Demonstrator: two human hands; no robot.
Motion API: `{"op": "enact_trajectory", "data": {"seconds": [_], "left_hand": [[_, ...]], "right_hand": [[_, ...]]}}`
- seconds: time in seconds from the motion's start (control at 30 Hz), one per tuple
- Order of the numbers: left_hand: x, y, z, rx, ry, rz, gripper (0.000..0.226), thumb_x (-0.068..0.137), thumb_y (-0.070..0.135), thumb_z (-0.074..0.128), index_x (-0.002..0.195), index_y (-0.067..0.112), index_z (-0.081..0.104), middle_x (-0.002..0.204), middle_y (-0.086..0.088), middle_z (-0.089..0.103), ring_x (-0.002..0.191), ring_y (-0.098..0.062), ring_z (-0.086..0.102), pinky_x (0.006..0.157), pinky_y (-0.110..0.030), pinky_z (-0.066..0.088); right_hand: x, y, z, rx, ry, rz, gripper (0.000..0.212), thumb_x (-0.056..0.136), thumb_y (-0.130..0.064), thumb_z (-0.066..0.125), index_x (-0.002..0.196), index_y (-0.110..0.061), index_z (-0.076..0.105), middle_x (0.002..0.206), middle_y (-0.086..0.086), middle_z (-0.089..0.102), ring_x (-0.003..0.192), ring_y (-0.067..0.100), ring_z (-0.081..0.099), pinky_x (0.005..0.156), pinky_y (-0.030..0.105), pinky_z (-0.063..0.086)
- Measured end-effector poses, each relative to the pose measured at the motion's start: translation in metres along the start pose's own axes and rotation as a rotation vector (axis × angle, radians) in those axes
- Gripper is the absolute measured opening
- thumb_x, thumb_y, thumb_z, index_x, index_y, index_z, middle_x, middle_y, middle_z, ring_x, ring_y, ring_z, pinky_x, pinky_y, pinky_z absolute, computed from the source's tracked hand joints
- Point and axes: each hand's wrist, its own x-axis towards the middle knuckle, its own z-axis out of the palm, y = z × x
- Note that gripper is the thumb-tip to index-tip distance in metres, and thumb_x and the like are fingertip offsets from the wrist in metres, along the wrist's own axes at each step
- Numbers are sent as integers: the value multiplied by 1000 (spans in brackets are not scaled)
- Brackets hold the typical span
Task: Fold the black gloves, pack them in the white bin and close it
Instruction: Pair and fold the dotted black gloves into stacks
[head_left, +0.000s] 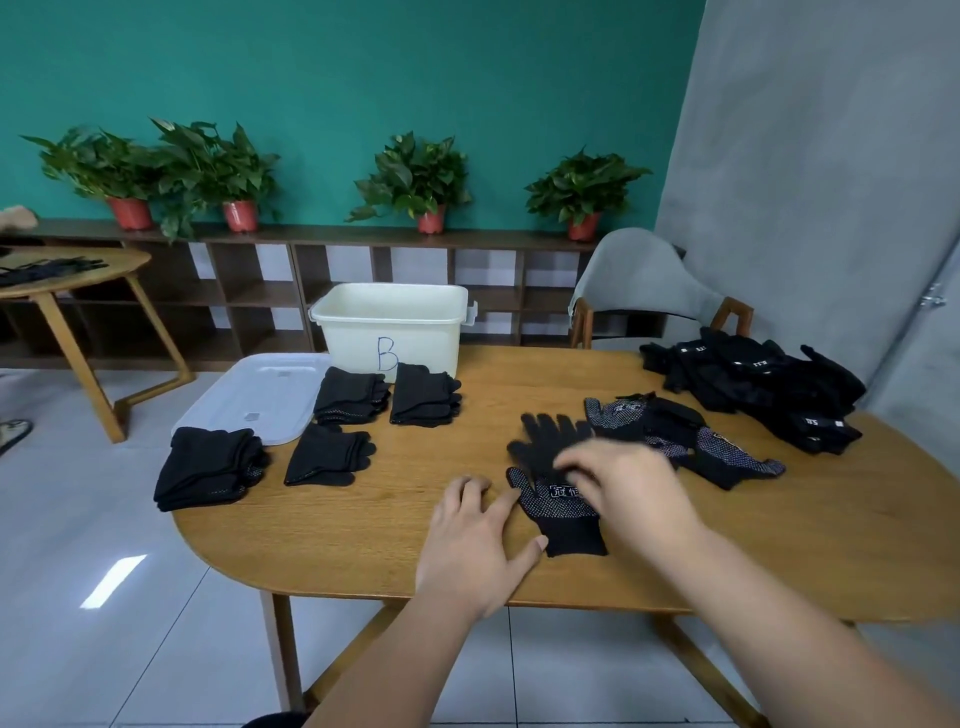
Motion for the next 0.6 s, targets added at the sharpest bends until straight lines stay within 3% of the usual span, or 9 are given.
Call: {"op": "enact_trajectory", "data": {"seconds": [0.1, 0.27, 0.33, 0.4, 0.47, 0.6], "left_hand": [[0, 1, 0, 6, -3, -1, 79, 93, 84, 28, 156, 40, 41, 159, 2, 33, 153, -23, 13, 125, -43, 25], [0, 1, 1, 4, -8, -11, 80, 92, 85, 28, 156, 40, 43, 158, 3, 32, 153, -23, 14, 126, -43, 25], [-1, 1, 1, 2, -8, -18, 81, 91, 86, 28, 156, 40, 43, 158, 4, 32, 153, -23, 13, 126, -43, 25], [0, 1, 1, -1, -10, -23, 82, 90, 86, 29, 156, 40, 44, 158, 4, 32, 153, -22, 14, 126, -43, 25], [1, 1, 0, -3, -12, -26, 82, 90, 86, 30, 156, 40, 44, 158, 5, 32, 153, -21, 13, 126, -42, 25], [0, 1, 0, -13, -16, -31, 81, 90, 85, 32, 156, 40, 45, 158, 5, 32, 153, -20, 14, 126, -41, 25]], "right_hand": [[-37, 6, 49, -41, -158, 73, 20, 93, -25, 74, 110, -35, 75, 111, -17, 75, 98, 12, 73, 76, 32, 59], [-45, 8, 66, -93, -10, 42, 36, 71, -10, 93, 97, -29, 78, 95, -12, 77, 86, 12, 74, 56, 28, 59], [-46, 2, 60, -143, 60, -65, 34, 71, -4, 85, 99, -22, 78, 97, -7, 76, 91, 16, 74, 60, 30, 61], [-48, -5, 55, -202, 107, -176, 25, 79, -11, 63, 97, -18, 78, 97, -4, 76, 93, 17, 75, 62, 31, 62], [-53, -11, 54, -236, 113, -213, 31, 81, -17, 49, 92, -18, 78, 92, -4, 75, 90, 17, 74, 60, 31, 61], [-62, -15, 62, -222, 65, -154, 27, 81, -18, 50, 90, -21, 76, 90, -6, 74, 88, 16, 73, 58, 31, 60]]}}
